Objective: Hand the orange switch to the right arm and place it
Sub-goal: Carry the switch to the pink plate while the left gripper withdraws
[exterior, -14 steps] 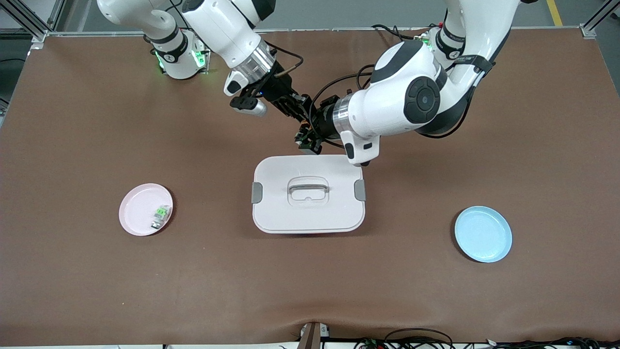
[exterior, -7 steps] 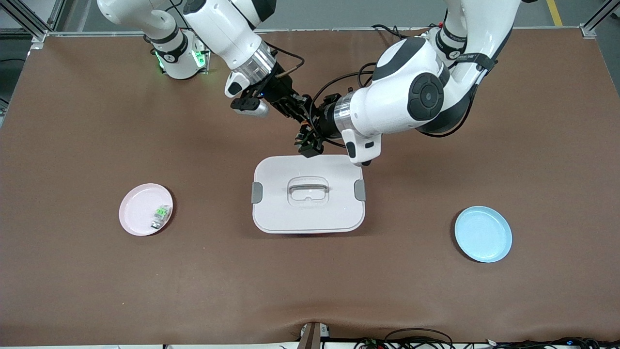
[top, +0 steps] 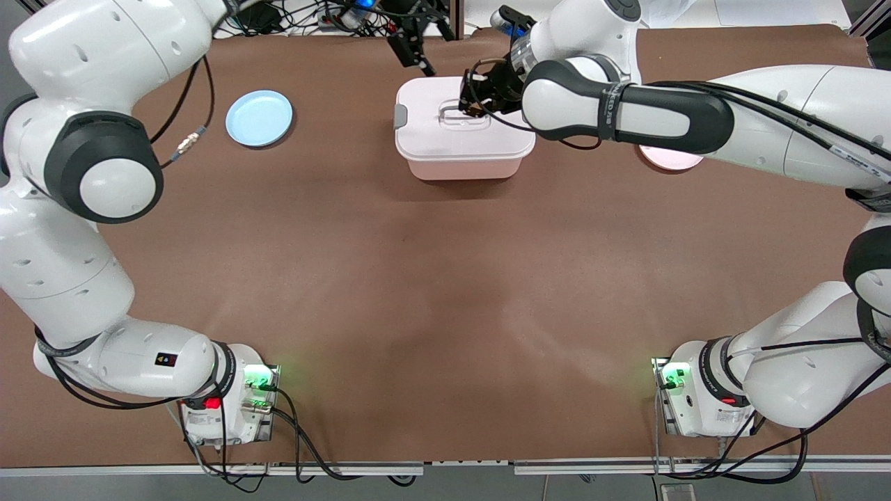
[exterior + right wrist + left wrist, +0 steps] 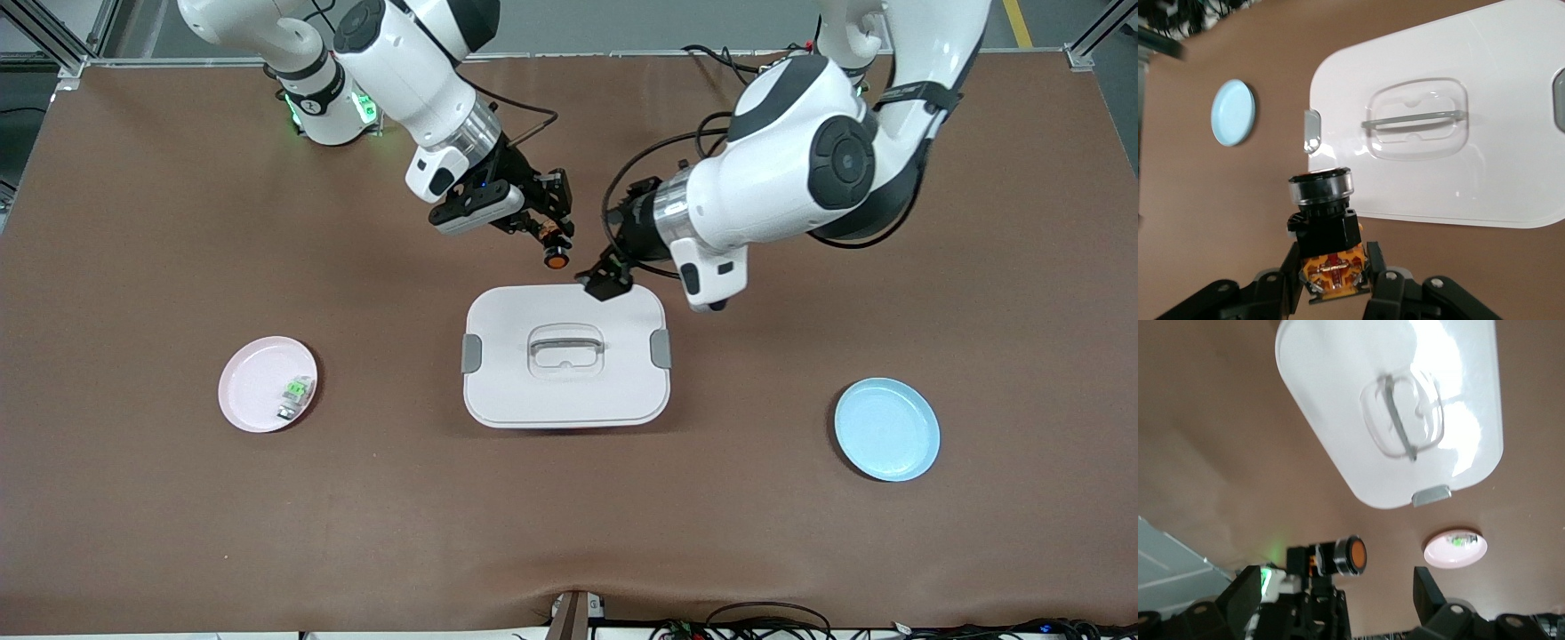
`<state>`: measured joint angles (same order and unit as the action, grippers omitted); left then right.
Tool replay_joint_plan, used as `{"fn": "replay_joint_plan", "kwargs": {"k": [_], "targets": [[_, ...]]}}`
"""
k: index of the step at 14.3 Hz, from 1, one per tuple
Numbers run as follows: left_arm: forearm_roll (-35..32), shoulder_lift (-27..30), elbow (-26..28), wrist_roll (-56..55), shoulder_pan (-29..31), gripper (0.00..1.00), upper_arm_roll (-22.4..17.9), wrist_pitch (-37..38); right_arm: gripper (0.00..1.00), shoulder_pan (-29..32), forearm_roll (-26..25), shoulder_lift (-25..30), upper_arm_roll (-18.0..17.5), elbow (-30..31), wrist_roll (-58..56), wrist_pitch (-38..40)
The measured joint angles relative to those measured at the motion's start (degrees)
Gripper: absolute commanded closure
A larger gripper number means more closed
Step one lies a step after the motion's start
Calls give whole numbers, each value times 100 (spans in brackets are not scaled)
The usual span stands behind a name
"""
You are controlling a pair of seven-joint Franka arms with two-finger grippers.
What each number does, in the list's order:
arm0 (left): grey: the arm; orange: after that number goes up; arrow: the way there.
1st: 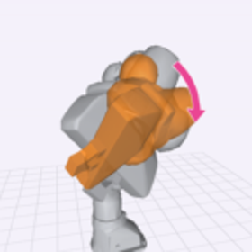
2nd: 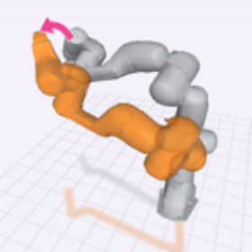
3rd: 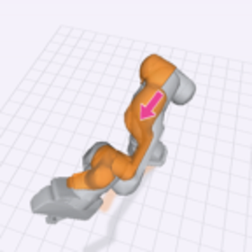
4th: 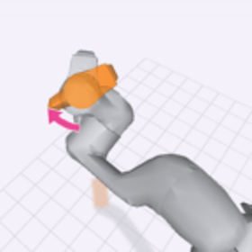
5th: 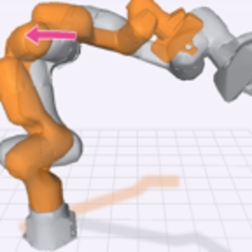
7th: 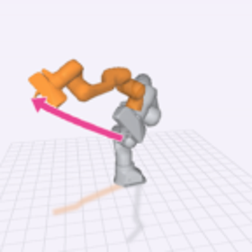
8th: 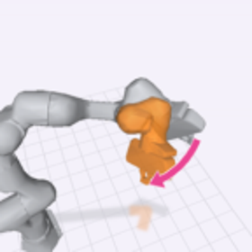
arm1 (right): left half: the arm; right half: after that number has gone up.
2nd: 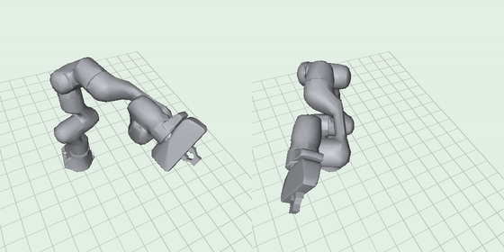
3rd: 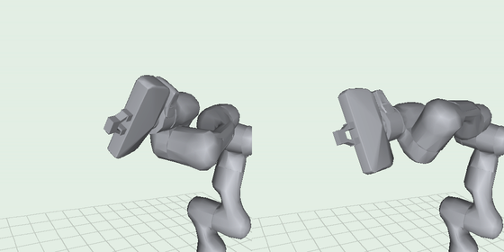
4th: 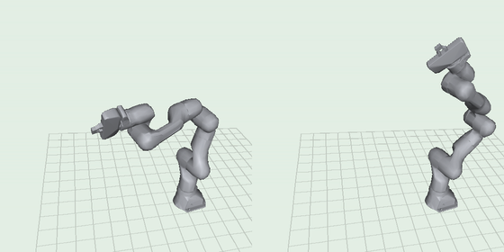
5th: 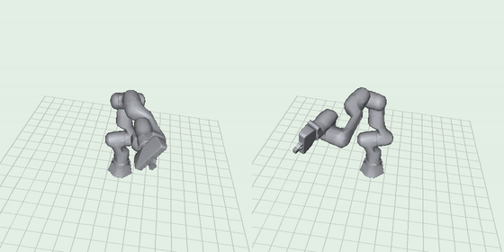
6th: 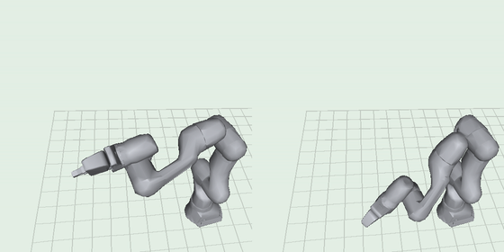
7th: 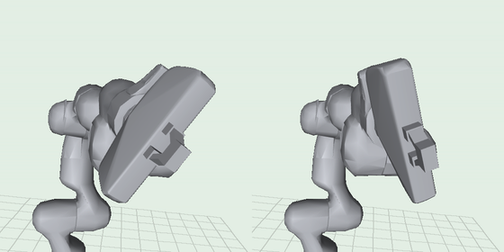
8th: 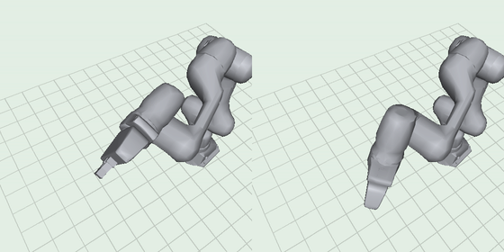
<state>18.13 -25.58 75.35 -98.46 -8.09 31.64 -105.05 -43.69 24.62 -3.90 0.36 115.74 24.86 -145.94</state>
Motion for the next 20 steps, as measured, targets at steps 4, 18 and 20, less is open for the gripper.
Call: {"fn": "replay_joint_plan", "kwargs": {"k": [4, 18, 20], "targets": [[-649, 289, -9, 780, 264, 0, 0, 460, 100, 407, -880, 0, 35, -4, -1069, 776], [-2187, 674, 7, 5783, 2057, 0, -36, 1546, 100, 2752, -2101, 26, 100, -13, -7325, 2289], [-2350, 674, 11, 6408, 2397, 0, -43, 1549, 100, 2993, -2295, 26, 98, 78, -7802, 2290]]}}
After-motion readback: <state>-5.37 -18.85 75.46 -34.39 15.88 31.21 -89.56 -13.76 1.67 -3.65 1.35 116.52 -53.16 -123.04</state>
